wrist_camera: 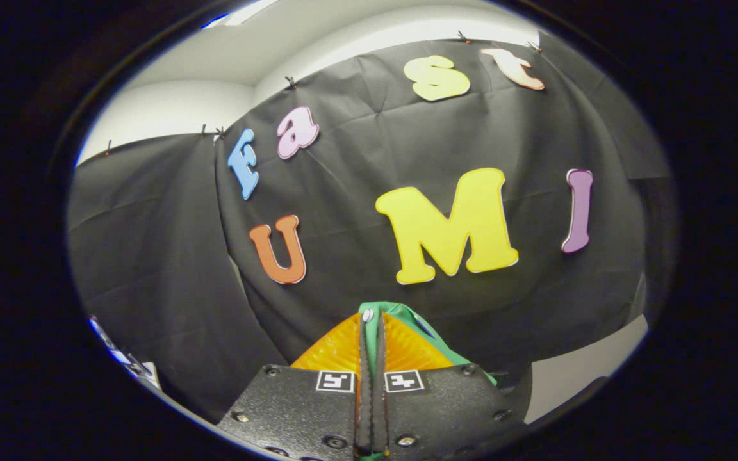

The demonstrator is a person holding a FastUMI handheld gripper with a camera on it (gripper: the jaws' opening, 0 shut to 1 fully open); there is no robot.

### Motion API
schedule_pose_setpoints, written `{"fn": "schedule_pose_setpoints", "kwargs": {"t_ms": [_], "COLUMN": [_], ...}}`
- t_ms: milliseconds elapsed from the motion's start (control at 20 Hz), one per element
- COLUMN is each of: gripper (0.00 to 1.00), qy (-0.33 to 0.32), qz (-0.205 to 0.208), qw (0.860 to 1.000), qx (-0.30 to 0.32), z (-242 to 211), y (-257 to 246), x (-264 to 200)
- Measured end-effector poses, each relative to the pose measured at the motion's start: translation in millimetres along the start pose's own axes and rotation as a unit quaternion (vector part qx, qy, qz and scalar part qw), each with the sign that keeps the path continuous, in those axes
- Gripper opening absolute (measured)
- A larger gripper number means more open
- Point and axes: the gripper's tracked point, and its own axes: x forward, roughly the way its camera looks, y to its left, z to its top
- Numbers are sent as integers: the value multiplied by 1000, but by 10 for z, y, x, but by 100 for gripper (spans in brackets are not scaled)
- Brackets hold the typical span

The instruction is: Put the clothes into the washing machine and then close the washing machine lid.

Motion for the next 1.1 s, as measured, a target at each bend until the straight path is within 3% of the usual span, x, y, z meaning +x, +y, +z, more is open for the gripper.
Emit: {"fn": "schedule_pose_setpoints", "kwargs": {"t_ms": [250, 650, 1100], "gripper": [4, 4, 4], "qy": [31, 139, 295], "qz": [-2, -27, -98], "qw": [1000, 990, 949], "qx": [3, -2, 46], "z": [-486, -1782, -3280], "y": [10, -237, -781], "x": [455, 814, 720]}}
